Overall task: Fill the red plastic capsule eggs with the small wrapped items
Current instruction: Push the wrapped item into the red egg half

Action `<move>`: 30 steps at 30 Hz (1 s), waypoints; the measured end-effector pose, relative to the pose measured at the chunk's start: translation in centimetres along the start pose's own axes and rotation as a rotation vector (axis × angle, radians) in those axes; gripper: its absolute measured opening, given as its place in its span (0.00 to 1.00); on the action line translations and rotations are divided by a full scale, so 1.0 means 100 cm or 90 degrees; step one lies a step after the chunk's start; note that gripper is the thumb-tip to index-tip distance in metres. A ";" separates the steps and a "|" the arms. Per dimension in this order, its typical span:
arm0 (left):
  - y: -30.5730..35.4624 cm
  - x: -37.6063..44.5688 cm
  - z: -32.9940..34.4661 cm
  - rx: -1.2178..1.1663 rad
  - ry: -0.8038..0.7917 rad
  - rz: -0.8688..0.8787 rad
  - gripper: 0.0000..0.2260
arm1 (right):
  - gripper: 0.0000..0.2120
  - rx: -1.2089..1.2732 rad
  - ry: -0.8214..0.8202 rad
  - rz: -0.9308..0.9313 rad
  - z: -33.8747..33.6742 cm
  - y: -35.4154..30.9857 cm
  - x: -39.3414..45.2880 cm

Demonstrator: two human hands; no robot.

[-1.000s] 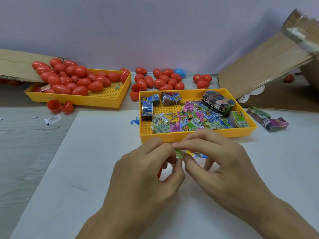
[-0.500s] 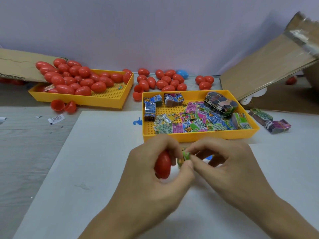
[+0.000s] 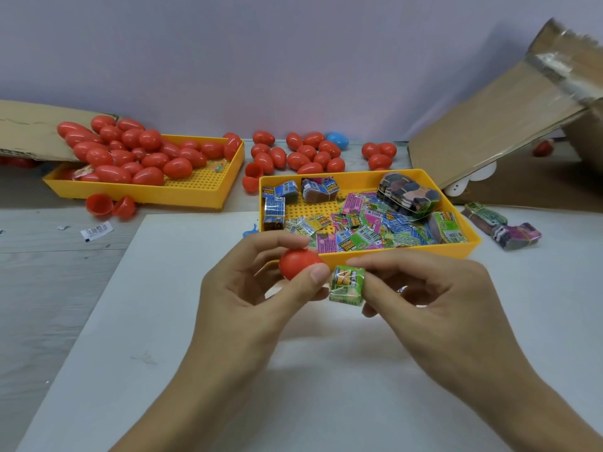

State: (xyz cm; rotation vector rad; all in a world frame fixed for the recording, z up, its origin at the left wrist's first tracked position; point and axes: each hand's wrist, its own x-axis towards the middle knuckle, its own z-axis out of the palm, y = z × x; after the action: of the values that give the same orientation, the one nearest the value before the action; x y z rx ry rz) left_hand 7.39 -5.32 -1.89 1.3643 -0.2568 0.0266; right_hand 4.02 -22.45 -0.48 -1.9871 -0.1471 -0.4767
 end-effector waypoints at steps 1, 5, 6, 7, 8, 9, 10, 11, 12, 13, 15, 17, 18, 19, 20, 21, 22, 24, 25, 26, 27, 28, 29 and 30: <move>0.000 -0.001 0.000 0.013 -0.007 0.007 0.12 | 0.08 0.006 0.004 0.002 0.000 0.000 0.000; -0.002 -0.003 0.002 -0.005 -0.034 0.007 0.10 | 0.05 0.018 0.025 0.018 0.001 0.003 0.000; -0.002 -0.003 0.002 -0.017 -0.041 0.008 0.09 | 0.05 0.014 0.025 0.019 0.001 0.003 0.000; -0.002 -0.004 0.002 -0.022 -0.045 0.012 0.08 | 0.04 0.010 0.021 0.018 0.001 0.003 0.000; -0.002 -0.004 0.002 -0.019 -0.046 0.016 0.07 | 0.04 0.007 0.016 0.017 0.001 0.003 0.000; -0.002 -0.004 0.002 -0.015 -0.047 0.020 0.07 | 0.04 0.002 0.009 0.014 0.001 0.002 0.000; -0.002 -0.004 0.002 -0.013 -0.049 0.021 0.08 | 0.04 -0.005 0.004 0.011 0.001 0.002 0.000; -0.002 -0.005 0.003 -0.014 -0.052 0.020 0.08 | 0.04 -0.012 0.001 0.008 0.001 0.002 -0.001; -0.002 -0.006 0.003 -0.015 -0.056 0.020 0.09 | 0.04 -0.017 -0.001 0.007 0.001 0.002 0.000; -0.002 -0.006 0.003 -0.012 -0.059 0.020 0.09 | 0.04 -0.021 -0.004 0.007 0.002 0.002 0.000; -0.002 -0.006 0.003 -0.004 -0.060 0.020 0.09 | 0.05 -0.026 -0.015 0.005 0.002 0.002 0.000; -0.003 -0.006 0.003 -0.001 -0.056 0.013 0.10 | 0.05 -0.023 -0.025 0.007 0.002 0.002 0.000; -0.004 -0.006 0.002 0.002 -0.055 0.005 0.11 | 0.05 -0.020 -0.026 0.009 0.002 0.002 0.000; -0.005 -0.006 0.002 0.003 -0.058 -0.004 0.11 | 0.05 -0.018 -0.025 0.010 0.002 0.002 0.000; -0.005 -0.006 0.002 0.000 -0.063 -0.012 0.12 | 0.05 -0.016 -0.025 0.011 0.001 0.002 0.000; -0.006 -0.006 0.002 -0.002 -0.067 -0.017 0.12 | 0.05 -0.015 -0.025 0.011 0.001 0.002 0.000; -0.006 -0.006 0.001 -0.005 -0.068 -0.020 0.12 | 0.05 -0.013 -0.026 0.009 0.001 0.002 0.000; -0.006 -0.006 0.001 -0.014 -0.069 -0.021 0.12 | 0.05 -0.009 -0.027 0.002 0.001 0.001 0.000; -0.005 -0.006 0.002 -0.019 -0.070 -0.022 0.12 | 0.06 -0.007 -0.028 -0.004 0.001 0.000 0.000; -0.005 -0.006 0.002 -0.020 -0.069 -0.023 0.12 | 0.07 -0.004 -0.031 -0.008 0.001 0.000 0.000; -0.004 -0.006 0.002 -0.018 -0.067 -0.024 0.12 | 0.07 -0.007 -0.036 -0.014 0.001 0.000 0.000; -0.004 -0.006 0.003 -0.016 -0.065 -0.024 0.12 | 0.07 -0.015 -0.042 -0.020 0.001 0.001 0.000; -0.003 -0.006 0.003 -0.015 -0.064 -0.025 0.13 | 0.05 -0.028 -0.044 -0.029 0.001 0.002 0.000; -0.003 -0.006 0.003 -0.018 -0.065 -0.025 0.13 | 0.03 -0.043 -0.042 -0.036 0.001 0.002 0.000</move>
State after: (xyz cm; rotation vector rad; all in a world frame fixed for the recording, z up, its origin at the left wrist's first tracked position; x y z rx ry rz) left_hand 6.76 -5.62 -2.21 1.3445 -0.3153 -0.0795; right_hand 4.10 -22.45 -0.71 -2.0702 -0.2320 -0.4579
